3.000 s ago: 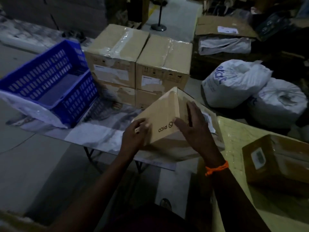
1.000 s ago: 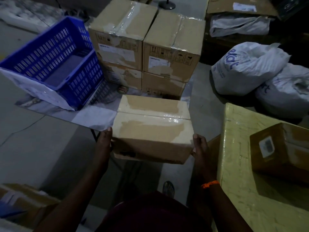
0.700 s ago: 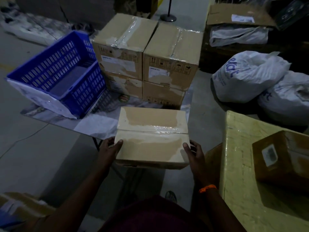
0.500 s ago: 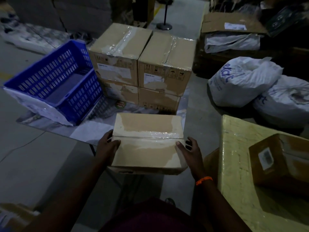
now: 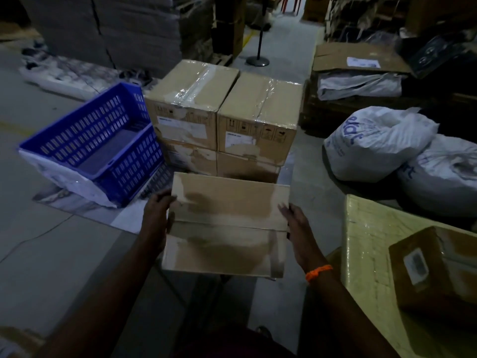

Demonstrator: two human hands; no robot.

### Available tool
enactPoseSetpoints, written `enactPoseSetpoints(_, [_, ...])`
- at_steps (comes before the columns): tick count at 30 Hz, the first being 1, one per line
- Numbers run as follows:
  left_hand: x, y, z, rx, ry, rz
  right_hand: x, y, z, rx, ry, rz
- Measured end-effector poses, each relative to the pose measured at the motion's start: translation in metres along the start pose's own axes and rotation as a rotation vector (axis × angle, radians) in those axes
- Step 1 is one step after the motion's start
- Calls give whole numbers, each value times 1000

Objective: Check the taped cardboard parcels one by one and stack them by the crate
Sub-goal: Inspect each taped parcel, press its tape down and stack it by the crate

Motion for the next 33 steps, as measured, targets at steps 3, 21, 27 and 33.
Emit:
enactPoseSetpoints(3, [-2, 10, 5, -104, -1, 65, -8, 2, -3, 177, -45, 43])
enactPoseSetpoints(21, [-40, 34, -41, 184, -19, 18, -34, 12, 24, -49, 95, 170])
enactPoseSetpoints(27, [-42, 32, -47, 168, -20, 1, -40, 11, 26, -56, 109, 172])
enactPoseSetpoints(33, [-44, 29, -53, 159, 19, -93, -46, 8, 31, -9, 86, 120])
Point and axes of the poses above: each hand's wrist, its own x-axis towards the middle knuckle, its own y-axis out of the back of the hand, z = x × y, the point moved 9 cm from there along x, towards the middle knuckle, and after that the axes turned 11 degrees about -y, right-handed, at the moved point
